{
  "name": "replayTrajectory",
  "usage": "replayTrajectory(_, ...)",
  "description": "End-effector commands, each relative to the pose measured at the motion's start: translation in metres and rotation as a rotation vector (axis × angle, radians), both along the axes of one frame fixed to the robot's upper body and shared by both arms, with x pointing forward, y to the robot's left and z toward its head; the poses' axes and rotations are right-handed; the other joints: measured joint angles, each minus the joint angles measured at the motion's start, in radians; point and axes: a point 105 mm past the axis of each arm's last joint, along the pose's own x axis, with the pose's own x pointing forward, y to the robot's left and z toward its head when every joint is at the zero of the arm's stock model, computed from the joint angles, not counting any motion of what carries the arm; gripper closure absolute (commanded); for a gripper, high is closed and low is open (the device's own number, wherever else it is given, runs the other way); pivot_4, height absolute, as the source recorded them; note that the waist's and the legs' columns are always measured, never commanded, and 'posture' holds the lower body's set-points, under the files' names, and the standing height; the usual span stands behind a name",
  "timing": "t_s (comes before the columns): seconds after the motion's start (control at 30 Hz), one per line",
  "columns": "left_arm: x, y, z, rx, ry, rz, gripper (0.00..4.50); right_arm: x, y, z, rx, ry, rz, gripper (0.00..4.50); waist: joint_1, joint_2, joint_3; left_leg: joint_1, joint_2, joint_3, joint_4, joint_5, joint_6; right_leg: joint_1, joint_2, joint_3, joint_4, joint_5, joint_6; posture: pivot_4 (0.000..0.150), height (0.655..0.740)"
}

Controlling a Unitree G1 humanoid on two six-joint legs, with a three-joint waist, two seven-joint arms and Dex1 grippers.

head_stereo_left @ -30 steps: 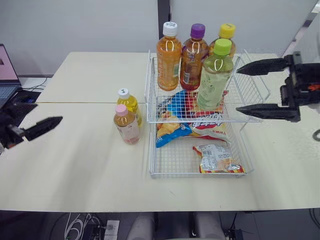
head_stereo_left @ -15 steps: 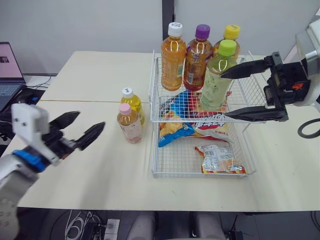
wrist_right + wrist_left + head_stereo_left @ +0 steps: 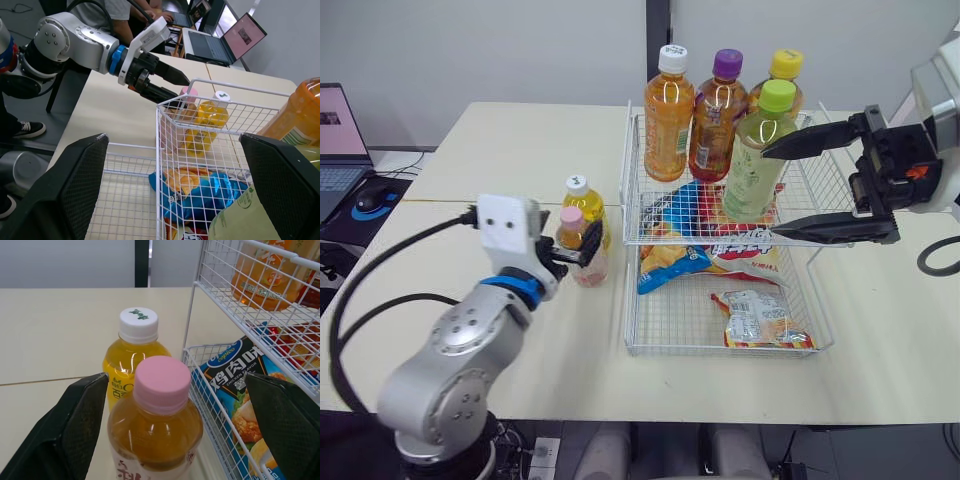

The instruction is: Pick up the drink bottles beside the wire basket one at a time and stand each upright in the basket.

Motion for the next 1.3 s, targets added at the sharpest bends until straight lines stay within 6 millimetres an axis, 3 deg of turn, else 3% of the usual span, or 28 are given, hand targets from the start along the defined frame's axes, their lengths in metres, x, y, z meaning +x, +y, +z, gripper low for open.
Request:
replayTrajectory(0.03, 0.004, 0.000, 0.011, 0.009, -0.060, 0.039, 0.01, -0.007, -0.002, 0.014, 0.010, -0.067, -0.001, 0.00, 0.000, 0.000, 0.000, 0.000, 0.000, 0.000, 0.000, 0.000, 0.000, 0.000, 0.000, 0.000, 0.000, 0.000, 0.000, 0.150, 0.7400)
replayTrajectory(0.3, 0.009, -0.001, 0.005, 0.013, -0.052, 0.042, 0.01, -0.006, -0.004, 0.014, 0.007, -0.067, -0.012, 0.00, 0.001, 0.000, 0.000, 0.000, 0.000, 0.000, 0.000, 0.000, 0.000, 0.000, 0.000, 0.000, 0.000, 0.000, 0.000, 0.150, 0.7400)
replayTrajectory(0.4, 0.013, 0.000, 0.006, 0.018, -0.061, 0.038, 0.55, -0.006, -0.005, 0.015, 0.006, -0.068, -0.016, 0.00, 0.000, 0.000, 0.000, 0.000, 0.000, 0.000, 0.000, 0.000, 0.000, 0.000, 0.000, 0.000, 0.000, 0.000, 0.000, 0.150, 0.7400)
replayTrajectory(0.63, 0.014, 0.001, 0.002, 0.025, -0.063, 0.034, 2.73, -0.006, -0.006, 0.015, 0.003, -0.071, -0.025, 0.00, 0.000, 0.000, 0.000, 0.000, 0.000, 0.000, 0.000, 0.000, 0.000, 0.000, 0.000, 0.000, -0.001, 0.000, 0.000, 0.150, 0.7400)
replayTrajectory(0.7, 0.012, 0.000, 0.001, 0.027, -0.067, 0.031, 3.13, -0.006, -0.006, 0.015, 0.003, -0.071, -0.026, 0.00, 0.000, 0.000, 0.000, 0.000, 0.000, 0.000, 0.000, 0.000, 0.000, 0.000, 0.000, 0.000, -0.001, 0.000, 0.000, 0.150, 0.7400)
replayTrajectory(0.83, 0.005, 0.002, 0.004, 0.036, -0.092, 0.018, 3.13, -0.006, -0.007, 0.015, 0.002, -0.073, -0.030, 0.00, 0.000, 0.000, 0.000, 0.000, 0.000, 0.000, 0.000, 0.000, 0.000, 0.000, 0.000, 0.000, -0.001, 0.000, 0.000, 0.150, 0.7400)
replayTrajectory(1.0, -0.019, 0.017, 0.023, 0.071, -0.179, -0.029, 3.13, -0.005, -0.011, 0.017, 0.007, -0.083, -0.050, 0.00, -0.002, 0.000, 0.000, 0.000, 0.001, 0.001, -0.001, 0.000, 0.000, -0.001, 0.000, 0.001, -0.001, 0.000, 0.000, 0.150, 0.7400)
replayTrajectory(1.2, -0.036, 0.036, 0.065, 0.093, -0.258, -0.157, 3.13, -0.002, -0.016, 0.020, 0.023, -0.084, -0.070, 0.00, 0.000, -0.001, 0.001, -0.001, 0.001, -0.001, 0.000, 0.000, 0.000, -0.001, 0.000, -0.001, -0.002, 0.000, 0.000, 0.150, 0.7400)
replayTrajectory(1.3, -0.042, 0.048, 0.095, 0.078, -0.263, -0.264, 3.13, -0.001, -0.018, 0.021, 0.026, -0.081, -0.079, 0.00, 0.000, -0.001, 0.001, -0.001, 0.000, -0.002, 0.000, 0.000, 0.000, -0.001, 0.000, -0.002, -0.002, 0.000, 0.000, 0.150, 0.7400)
